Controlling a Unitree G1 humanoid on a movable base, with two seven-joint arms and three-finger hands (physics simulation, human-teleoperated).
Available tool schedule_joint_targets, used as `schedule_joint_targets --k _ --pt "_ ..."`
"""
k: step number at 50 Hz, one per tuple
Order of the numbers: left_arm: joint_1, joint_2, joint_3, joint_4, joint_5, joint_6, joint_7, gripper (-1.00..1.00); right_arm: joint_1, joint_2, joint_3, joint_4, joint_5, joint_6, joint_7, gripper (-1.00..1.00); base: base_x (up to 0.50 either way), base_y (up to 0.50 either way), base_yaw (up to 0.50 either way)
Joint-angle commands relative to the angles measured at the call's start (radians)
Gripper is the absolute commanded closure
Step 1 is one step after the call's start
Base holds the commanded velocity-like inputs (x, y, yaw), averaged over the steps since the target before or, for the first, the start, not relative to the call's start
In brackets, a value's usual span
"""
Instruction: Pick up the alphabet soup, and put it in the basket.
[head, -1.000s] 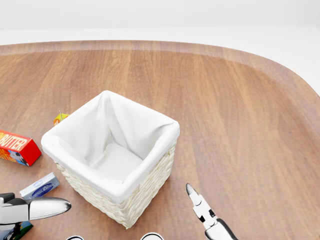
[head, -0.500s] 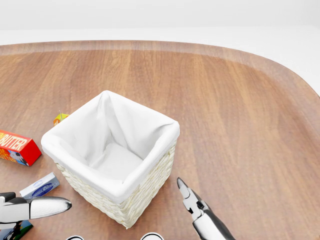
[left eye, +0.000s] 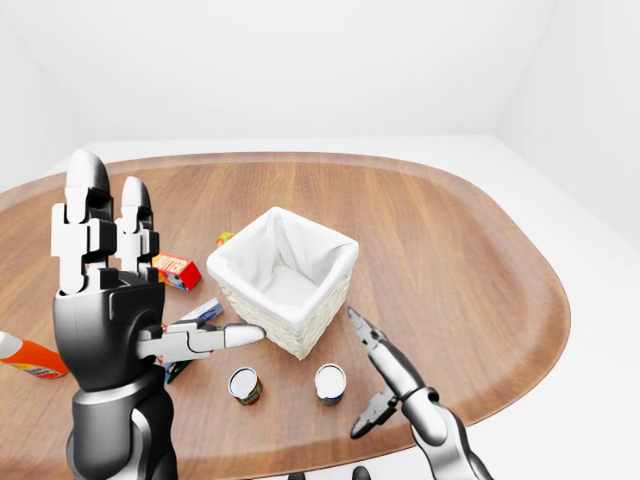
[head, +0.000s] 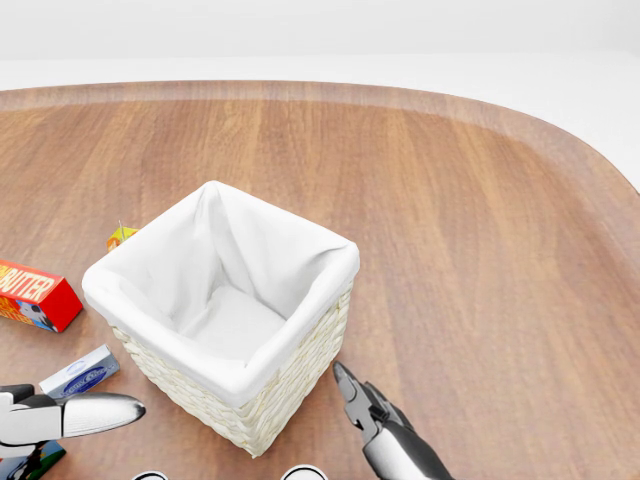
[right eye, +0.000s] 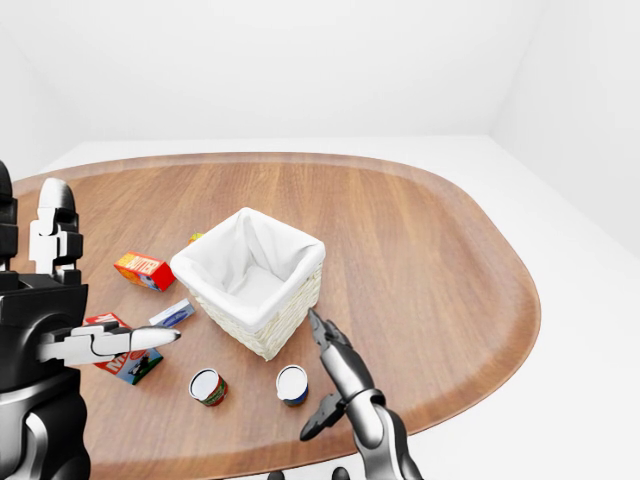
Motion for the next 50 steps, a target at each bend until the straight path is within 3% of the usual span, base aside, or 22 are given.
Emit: schedule_joint_targets --k 1,36,50 --pt "0.0 0.0 -0.003 0.006 0.003 0.0 0.0 -1.0 -0.013 0.002 0.017 0.035 -0.03 0.0 -0.003 -1.0 0.0 0.0 0.0" --pt "0.023 -0.011 0.011 -0.052 -0.014 0.0 -0.009 -1.0 0.035 -0.02 0.083 0.052 -0.069 0.0 0.005 -1.0 0.0 0.0 0.0" --pt "0.02 -0.01 0.021 -0.056 -0.023 0.0 -0.01 -1.0 -0.007 0.003 0.102 0.09 -0.07 0.0 0.0 -1.0 0.0 0.0 0.0"
